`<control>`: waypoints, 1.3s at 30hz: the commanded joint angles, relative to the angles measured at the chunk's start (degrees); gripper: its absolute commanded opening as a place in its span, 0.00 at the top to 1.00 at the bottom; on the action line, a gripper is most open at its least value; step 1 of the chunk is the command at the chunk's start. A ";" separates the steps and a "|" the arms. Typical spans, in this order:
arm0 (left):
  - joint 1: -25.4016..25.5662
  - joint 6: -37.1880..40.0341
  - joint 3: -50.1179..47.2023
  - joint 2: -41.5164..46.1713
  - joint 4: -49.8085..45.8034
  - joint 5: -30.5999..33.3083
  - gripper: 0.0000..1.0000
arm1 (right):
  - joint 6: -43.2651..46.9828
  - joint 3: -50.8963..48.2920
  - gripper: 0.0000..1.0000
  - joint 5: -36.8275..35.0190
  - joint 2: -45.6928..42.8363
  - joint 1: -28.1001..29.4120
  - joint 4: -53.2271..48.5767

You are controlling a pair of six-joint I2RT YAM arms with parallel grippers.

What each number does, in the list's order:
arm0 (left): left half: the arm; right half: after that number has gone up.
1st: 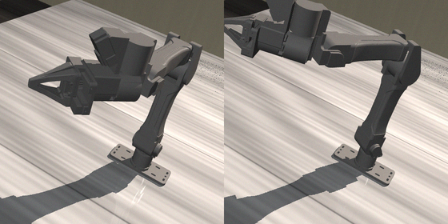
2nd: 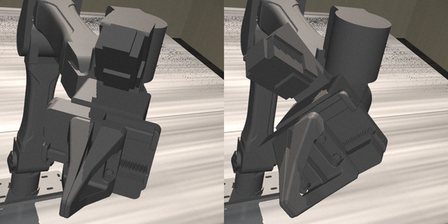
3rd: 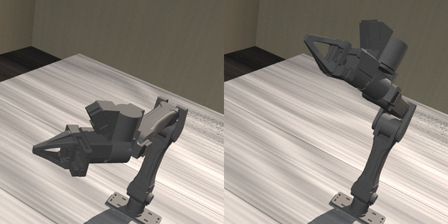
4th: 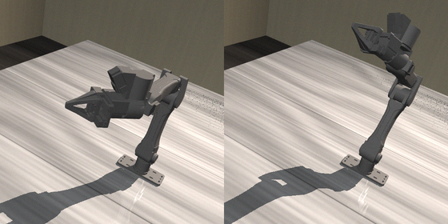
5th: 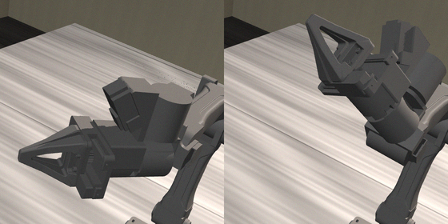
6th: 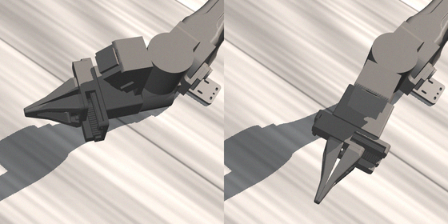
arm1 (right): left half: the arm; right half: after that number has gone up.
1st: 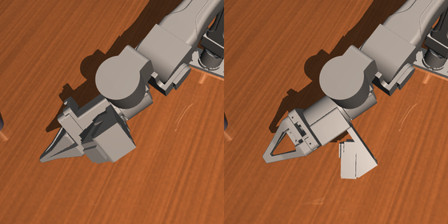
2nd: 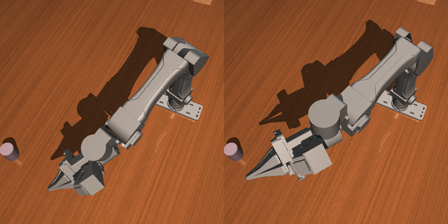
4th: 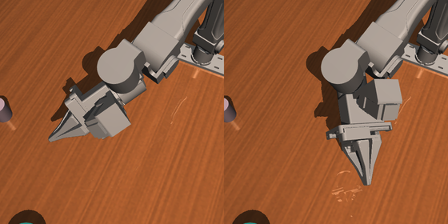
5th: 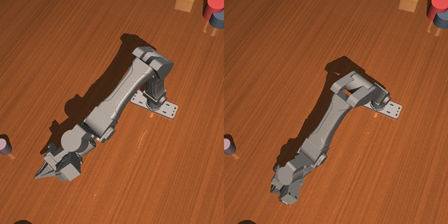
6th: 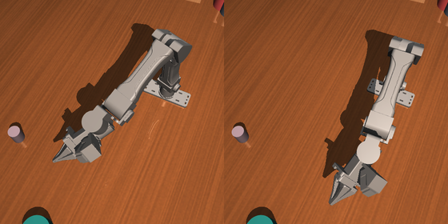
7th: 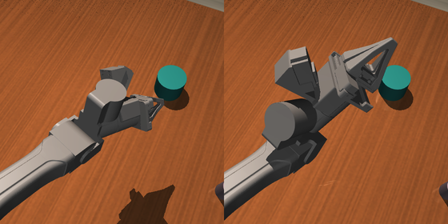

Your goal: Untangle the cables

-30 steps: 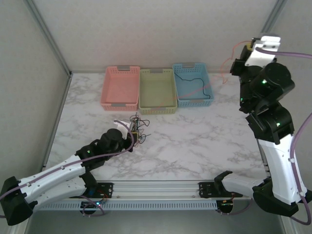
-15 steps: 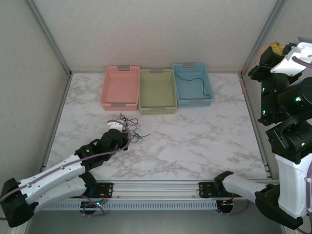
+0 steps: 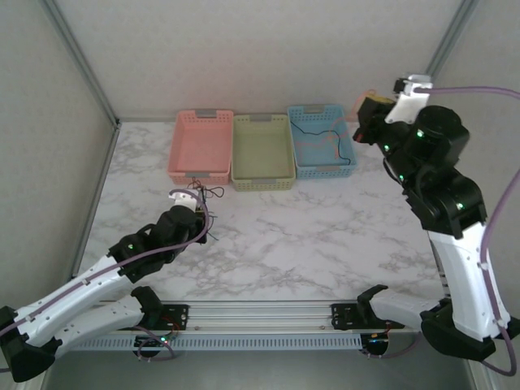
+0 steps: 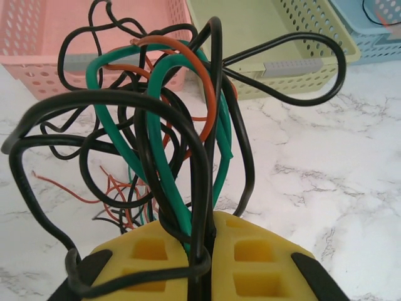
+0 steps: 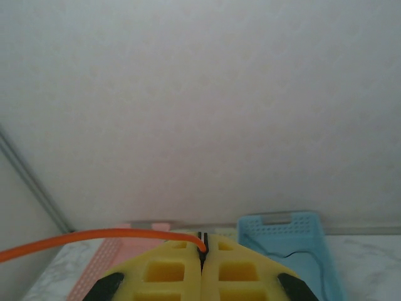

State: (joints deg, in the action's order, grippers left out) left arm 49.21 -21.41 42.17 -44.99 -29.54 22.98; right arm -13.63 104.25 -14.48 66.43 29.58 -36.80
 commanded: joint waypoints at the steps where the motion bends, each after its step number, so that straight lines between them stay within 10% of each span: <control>1: -0.61 2.23 3.53 0.17 -4.56 2.59 1.00 | -6.68 -0.34 1.00 9.79 4.71 -0.27 4.85; 18: -0.61 3.03 5.93 1.55 -9.45 0.00 1.00 | -7.74 37.58 1.00 18.19 39.15 -0.26 0.25; 39: -0.60 4.60 7.40 4.22 -12.98 -1.63 1.00 | -10.09 32.01 1.00 21.07 51.77 -0.27 5.52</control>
State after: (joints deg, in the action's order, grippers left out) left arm 49.01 -17.78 48.03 -41.30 -41.91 21.54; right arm -22.79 138.54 6.09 117.08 29.50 -31.97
